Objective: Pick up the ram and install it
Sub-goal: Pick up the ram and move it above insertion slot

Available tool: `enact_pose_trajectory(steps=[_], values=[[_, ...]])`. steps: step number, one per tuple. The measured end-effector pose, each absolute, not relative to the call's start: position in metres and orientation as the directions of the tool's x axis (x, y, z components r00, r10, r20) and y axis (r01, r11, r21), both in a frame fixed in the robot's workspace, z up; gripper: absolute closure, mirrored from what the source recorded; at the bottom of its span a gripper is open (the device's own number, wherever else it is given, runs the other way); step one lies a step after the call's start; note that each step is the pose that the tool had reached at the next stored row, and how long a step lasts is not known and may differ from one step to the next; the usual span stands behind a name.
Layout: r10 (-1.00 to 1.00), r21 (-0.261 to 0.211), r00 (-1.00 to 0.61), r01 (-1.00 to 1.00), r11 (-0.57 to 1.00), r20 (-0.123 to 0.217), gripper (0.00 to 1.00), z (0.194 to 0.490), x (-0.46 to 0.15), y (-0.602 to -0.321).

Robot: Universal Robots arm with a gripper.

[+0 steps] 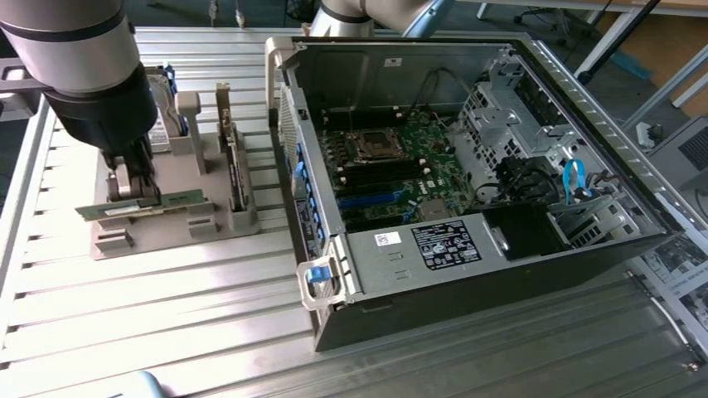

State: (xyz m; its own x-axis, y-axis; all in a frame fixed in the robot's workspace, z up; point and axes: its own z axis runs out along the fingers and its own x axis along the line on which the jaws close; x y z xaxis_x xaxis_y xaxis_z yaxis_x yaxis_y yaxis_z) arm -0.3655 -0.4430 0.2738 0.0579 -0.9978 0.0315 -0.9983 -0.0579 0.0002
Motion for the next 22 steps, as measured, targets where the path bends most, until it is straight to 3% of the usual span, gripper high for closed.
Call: enact_pose_trajectory(steps=[22], values=[[-0.998,0.000,0.058,-0.998,-0.058,0.032,0.87,0.288,-0.366,-0.443]])
